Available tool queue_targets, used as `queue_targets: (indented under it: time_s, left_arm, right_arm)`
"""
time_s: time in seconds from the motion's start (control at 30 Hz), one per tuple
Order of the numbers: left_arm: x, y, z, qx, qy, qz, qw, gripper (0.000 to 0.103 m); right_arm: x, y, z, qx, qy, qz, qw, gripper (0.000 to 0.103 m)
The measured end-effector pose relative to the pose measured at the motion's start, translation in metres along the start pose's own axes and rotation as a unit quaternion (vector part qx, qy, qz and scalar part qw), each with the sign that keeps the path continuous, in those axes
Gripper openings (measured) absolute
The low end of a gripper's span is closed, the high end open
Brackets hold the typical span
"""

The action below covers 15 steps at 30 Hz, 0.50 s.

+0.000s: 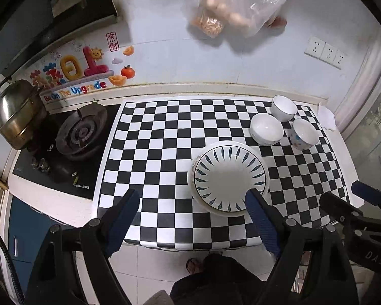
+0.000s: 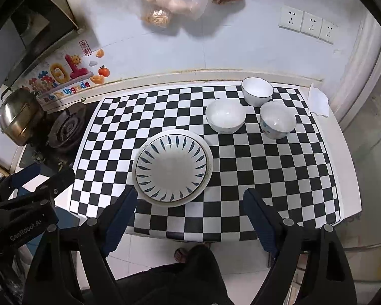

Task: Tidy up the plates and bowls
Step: 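Raise both grippers away from the plate stack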

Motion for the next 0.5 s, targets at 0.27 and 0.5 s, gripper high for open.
queue_targets:
  time_s: [0.27, 0.5]
  left_arm:
    - [0.000, 0.001, 0.003, -0.001, -0.005, -0.004, 1.0000, 0.085]
    - [-0.022, -0.016, -0.018, 0.006, 0.002, 0.010, 0.9999, 0.085]
  right_arm:
    - [0.013, 0.003, 0.007, -0.012, -0.010, -0.019, 1.000, 0.088]
    - [0.001, -0.028, -0.006, -0.055, -0.026, -0.045, 0.997, 0.089]
Point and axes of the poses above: each gripper's, at about its wrist camera, not at the fingertips, and x roughly against the way its jaws point, y to its left, z to its underside, the point moved 3 cm from there along -x, roughly the way its jaws point, and after that the axes turned 5 degrees about -z, right-handed, at the moved point
